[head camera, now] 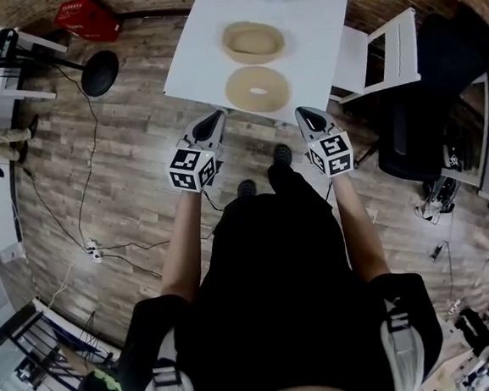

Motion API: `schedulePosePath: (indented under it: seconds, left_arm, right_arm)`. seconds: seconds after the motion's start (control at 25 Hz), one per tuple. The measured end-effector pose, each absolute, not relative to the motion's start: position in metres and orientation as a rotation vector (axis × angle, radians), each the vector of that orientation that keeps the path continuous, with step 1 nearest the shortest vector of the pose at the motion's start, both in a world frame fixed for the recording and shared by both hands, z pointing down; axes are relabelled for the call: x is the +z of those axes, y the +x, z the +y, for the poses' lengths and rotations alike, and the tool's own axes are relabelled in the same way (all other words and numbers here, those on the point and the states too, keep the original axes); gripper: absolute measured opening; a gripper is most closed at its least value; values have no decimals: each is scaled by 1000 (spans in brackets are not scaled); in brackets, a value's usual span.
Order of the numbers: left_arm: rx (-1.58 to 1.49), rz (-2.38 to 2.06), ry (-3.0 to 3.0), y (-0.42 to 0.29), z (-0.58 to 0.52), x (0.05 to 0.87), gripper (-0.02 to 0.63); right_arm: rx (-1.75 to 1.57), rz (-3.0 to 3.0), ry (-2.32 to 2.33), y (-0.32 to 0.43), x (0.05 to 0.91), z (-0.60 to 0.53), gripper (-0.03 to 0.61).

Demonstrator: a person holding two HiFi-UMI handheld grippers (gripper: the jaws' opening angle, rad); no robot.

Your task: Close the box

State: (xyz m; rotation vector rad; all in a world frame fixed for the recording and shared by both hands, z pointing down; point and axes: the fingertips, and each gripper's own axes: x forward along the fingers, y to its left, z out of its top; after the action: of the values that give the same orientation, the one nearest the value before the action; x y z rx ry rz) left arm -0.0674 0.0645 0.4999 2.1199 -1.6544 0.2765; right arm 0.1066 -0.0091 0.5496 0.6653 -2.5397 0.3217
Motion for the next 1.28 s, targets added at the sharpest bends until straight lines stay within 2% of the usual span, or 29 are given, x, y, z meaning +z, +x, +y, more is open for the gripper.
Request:
schedulePosePath:
  seconds: [0.72, 1.28]
  left_arm:
    - [248, -1773, 1978, -66, 37, 507, 25]
    - [272, -1619, 2099, -93, -5, 519, 25]
  right_arm:
    - [287, -2547, 506, 106, 559, -56, -2]
    - [323, -2480, 671, 92, 569, -71, -2]
